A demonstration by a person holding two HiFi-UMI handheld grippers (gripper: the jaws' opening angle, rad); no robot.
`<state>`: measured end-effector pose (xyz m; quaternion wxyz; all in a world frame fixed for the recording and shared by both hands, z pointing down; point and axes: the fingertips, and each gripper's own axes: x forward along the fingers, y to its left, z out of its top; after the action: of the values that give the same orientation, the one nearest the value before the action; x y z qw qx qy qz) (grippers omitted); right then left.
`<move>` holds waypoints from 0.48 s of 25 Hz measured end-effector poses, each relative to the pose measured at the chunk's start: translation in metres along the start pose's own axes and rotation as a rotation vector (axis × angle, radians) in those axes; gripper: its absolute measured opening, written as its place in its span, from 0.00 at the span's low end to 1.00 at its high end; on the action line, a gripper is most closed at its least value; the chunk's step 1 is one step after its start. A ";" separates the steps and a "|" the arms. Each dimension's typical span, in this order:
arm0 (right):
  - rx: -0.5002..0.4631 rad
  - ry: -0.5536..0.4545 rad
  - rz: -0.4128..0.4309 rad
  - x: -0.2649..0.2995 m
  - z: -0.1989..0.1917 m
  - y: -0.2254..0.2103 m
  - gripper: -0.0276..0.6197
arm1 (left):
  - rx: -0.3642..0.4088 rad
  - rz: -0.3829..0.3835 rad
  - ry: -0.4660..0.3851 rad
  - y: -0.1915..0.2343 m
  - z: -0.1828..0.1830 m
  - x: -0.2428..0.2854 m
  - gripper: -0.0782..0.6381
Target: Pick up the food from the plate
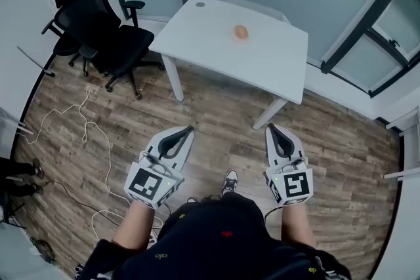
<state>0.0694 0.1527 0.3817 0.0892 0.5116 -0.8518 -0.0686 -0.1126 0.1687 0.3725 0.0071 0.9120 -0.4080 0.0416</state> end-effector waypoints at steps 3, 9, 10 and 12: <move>-0.051 -0.014 0.010 0.020 -0.002 -0.046 0.08 | 0.009 0.031 0.004 0.007 0.009 0.052 0.14; -0.043 -0.015 0.051 0.048 -0.018 -0.129 0.08 | 0.027 0.066 0.020 0.000 0.024 0.137 0.14; -0.042 -0.009 0.058 0.053 -0.022 -0.140 0.08 | 0.021 0.072 0.026 -0.002 0.024 0.148 0.14; -0.042 0.006 0.069 0.062 -0.028 -0.158 0.08 | 0.012 0.080 0.037 -0.004 0.023 0.167 0.14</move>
<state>0.1831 0.0235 0.3816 0.1048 0.4800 -0.8671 -0.0819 0.0031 0.0461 0.3633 0.0077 0.8941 -0.4436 0.0609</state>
